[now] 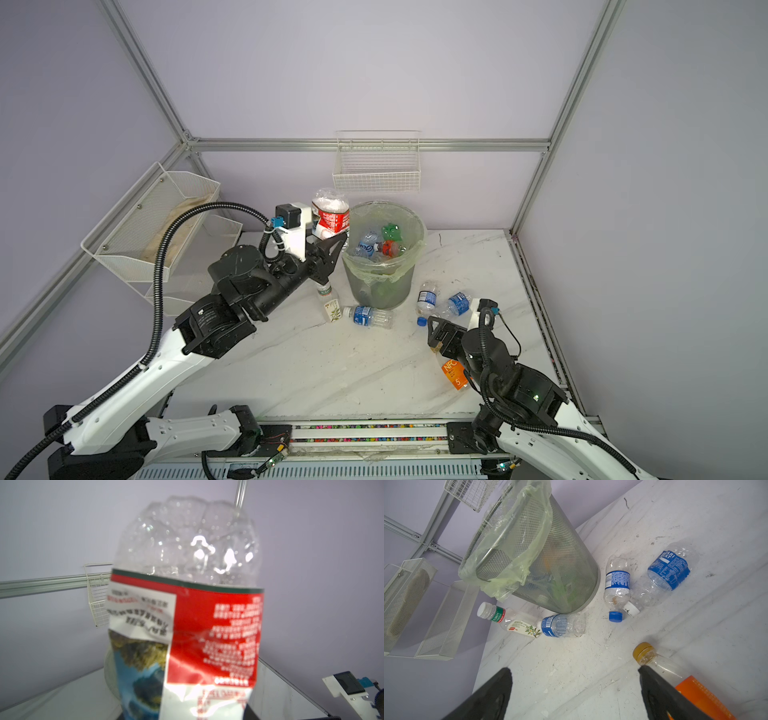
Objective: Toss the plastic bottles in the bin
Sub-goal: 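Carry the red-labelled bottle with the left gripper over the bin and release, then withdraw the left gripper while the right gripper lowers onto the orange NFC bottle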
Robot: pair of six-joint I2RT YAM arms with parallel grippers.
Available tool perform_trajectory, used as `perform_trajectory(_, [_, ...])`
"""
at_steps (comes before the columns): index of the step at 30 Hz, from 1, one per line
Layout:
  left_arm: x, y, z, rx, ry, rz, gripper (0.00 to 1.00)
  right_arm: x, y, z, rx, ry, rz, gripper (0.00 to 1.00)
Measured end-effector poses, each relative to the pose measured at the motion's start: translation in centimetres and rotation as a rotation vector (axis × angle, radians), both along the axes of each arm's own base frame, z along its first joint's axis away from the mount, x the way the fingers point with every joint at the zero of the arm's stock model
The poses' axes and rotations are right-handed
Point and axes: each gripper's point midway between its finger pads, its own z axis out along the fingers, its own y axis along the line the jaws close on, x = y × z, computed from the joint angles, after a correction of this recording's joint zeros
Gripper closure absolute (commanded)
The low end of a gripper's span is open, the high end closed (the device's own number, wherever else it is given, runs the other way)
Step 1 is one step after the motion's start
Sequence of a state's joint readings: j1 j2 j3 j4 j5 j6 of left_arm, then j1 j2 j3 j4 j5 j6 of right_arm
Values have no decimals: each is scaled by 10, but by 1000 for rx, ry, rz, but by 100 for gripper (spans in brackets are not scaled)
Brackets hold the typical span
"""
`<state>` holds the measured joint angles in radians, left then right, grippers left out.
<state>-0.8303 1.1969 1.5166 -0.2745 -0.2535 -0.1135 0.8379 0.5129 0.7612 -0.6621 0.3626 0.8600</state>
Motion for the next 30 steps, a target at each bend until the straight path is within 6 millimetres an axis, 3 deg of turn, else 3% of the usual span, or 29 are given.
perform_trajectory(4, [28,-13,21,-7,-16,-4,100,-1,-1,-1,-4,4,1,3])
perform_trajectory(6, [44,-19,23,0,-8,-7,100,-1,-1,-1,-4,4,1,3])
perform_trajectory(11, [104,-40,0,32,83,-7,100,-1,0,-2,-4,6,3,3])
perform_trajectory(12, [120,-44,-13,48,118,-1,87,-1,0,-2,-5,7,3,3])
perform_trajectory(14, [147,-52,-41,87,191,13,3,0,0,-3,-10,11,4,3])
perform_trajectory(18, [187,-68,-102,190,357,32,0,0,2,-2,-21,22,8,3])
perform_trajectory(21, [182,-69,-122,230,425,24,0,-1,1,3,-14,16,8,3])
perform_trajectory(22, [177,-68,-116,226,420,17,0,-1,1,3,-14,15,9,3])
perform_trajectory(25, [148,-56,-68,169,340,-4,0,-1,1,3,-14,15,13,2])
perform_trajectory(30, [65,-3,41,0,112,-32,0,2,8,1,-19,28,25,3])
